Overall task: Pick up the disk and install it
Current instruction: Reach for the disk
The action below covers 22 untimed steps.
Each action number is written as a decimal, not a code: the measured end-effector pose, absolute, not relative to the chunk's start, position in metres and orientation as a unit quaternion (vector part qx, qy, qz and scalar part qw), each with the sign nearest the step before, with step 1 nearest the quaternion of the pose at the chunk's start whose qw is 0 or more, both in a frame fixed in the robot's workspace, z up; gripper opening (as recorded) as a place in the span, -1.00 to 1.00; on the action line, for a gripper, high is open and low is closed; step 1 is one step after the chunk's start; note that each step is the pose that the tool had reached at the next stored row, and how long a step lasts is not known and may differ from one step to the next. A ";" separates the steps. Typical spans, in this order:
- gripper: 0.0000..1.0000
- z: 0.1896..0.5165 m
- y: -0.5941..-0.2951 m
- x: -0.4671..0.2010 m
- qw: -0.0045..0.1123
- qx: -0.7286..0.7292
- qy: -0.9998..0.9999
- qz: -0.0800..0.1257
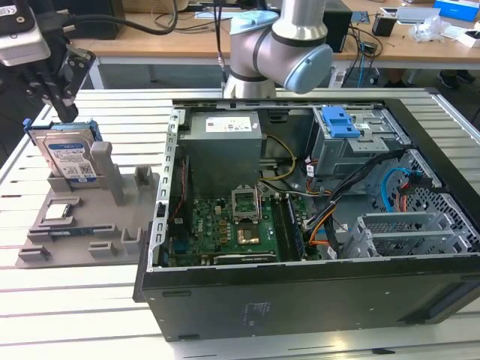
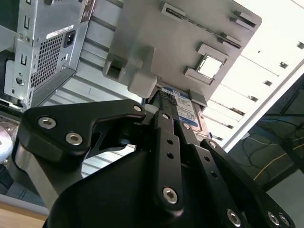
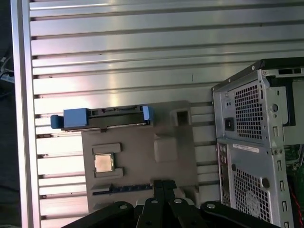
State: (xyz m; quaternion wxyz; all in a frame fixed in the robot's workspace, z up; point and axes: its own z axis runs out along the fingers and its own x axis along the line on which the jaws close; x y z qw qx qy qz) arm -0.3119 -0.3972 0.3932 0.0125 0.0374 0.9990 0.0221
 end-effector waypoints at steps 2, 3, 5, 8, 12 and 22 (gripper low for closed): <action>-0.79 0.393 -0.396 -0.319 0.012 0.037 0.999 0.022; -0.79 0.393 -0.395 -0.324 0.012 0.037 0.999 0.022; -0.79 0.393 -0.394 -0.333 0.012 0.037 0.999 0.022; -0.79 0.393 -0.393 -0.349 0.012 0.037 0.999 0.022; -0.79 0.392 -0.389 -0.366 0.012 0.037 0.999 0.022; -0.79 0.390 -0.382 -0.383 0.013 0.037 0.999 0.022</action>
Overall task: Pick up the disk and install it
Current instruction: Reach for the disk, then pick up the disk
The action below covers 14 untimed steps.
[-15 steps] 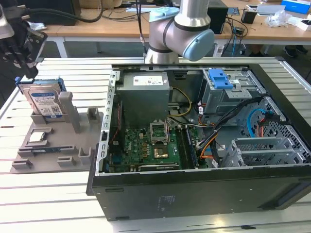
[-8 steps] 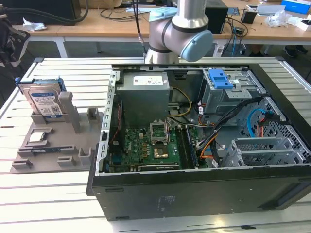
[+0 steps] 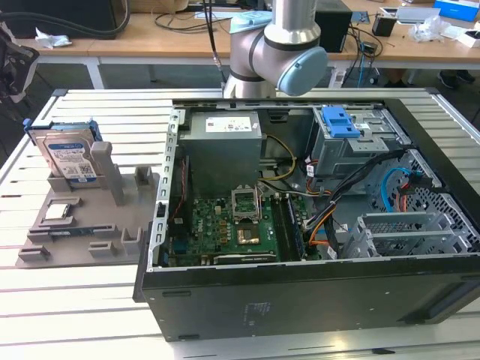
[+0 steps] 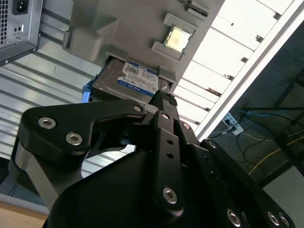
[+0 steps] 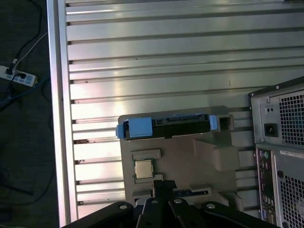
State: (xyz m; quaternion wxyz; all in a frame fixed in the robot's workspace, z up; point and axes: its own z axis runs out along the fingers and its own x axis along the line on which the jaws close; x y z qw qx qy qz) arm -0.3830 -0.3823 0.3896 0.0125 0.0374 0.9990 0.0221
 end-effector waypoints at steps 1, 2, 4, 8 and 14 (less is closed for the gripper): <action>-0.79 0.390 -0.382 -0.383 0.013 0.037 0.999 0.022; -0.79 0.390 -0.382 -0.383 0.012 0.037 0.999 0.022; -0.79 0.390 -0.382 -0.383 0.012 0.037 0.999 0.022; -0.79 0.390 -0.382 -0.383 0.012 0.037 0.999 0.022; -0.79 0.390 -0.382 -0.383 0.012 0.004 1.000 0.022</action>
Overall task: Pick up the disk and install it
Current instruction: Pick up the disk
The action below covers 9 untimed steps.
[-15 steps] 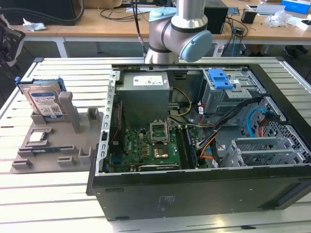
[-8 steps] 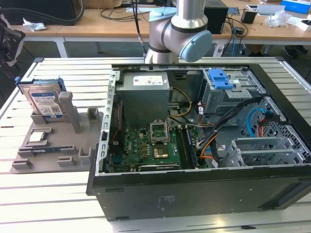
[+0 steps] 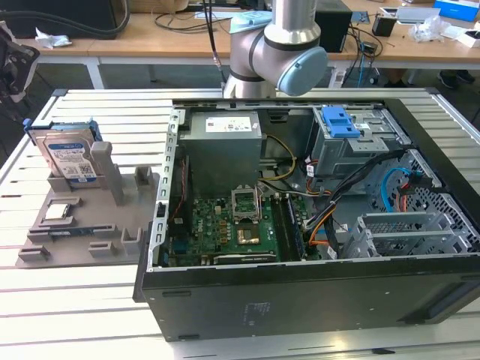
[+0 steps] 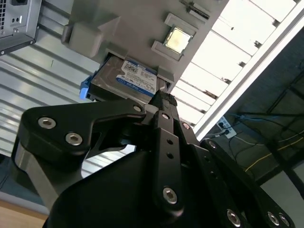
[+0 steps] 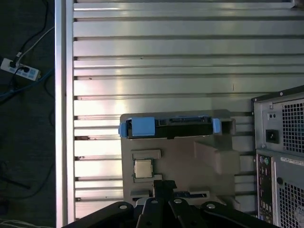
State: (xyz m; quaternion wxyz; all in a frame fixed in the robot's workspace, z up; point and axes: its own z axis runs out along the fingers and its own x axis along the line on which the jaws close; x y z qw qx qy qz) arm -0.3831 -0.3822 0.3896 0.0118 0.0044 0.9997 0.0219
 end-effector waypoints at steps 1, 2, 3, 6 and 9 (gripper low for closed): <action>-0.79 0.390 -0.382 -0.383 0.012 -0.006 1.000 0.022; -0.79 0.390 -0.382 -0.383 0.011 -0.010 1.000 0.022; -0.79 0.390 -0.382 -0.383 0.011 -0.017 1.000 0.022; -0.79 0.390 -0.382 -0.383 0.011 -0.043 0.999 0.022; -0.79 0.390 -0.382 -0.383 0.010 -0.068 0.997 0.023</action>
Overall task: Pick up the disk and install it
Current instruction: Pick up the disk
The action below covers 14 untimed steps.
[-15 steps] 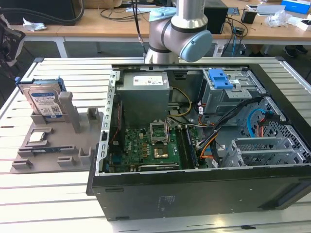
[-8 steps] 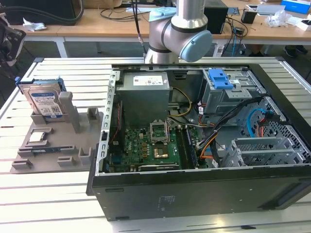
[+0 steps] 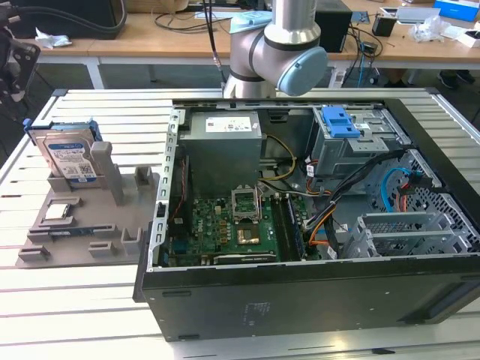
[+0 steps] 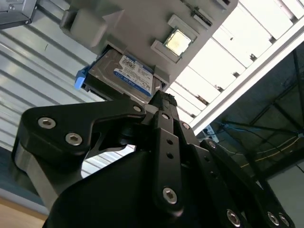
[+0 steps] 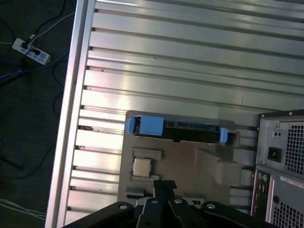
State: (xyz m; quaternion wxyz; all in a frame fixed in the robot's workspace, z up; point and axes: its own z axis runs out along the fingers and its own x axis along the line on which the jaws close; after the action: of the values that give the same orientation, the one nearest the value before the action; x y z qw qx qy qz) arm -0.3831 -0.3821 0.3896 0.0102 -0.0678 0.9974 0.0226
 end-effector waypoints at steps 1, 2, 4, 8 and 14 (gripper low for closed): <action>-0.79 0.390 -0.382 -0.383 0.010 -0.074 0.997 0.023; -0.79 0.390 -0.382 -0.383 0.010 -0.081 0.996 0.023; -0.79 0.390 -0.382 -0.383 0.009 -0.098 0.995 0.023; -0.79 0.390 -0.382 -0.383 0.009 -0.135 0.991 0.023; -0.79 0.390 -0.382 -0.383 0.007 -0.201 0.979 0.024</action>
State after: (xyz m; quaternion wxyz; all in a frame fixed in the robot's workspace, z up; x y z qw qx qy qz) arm -0.3831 -0.3821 0.3896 0.0070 -0.2008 0.9793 0.0237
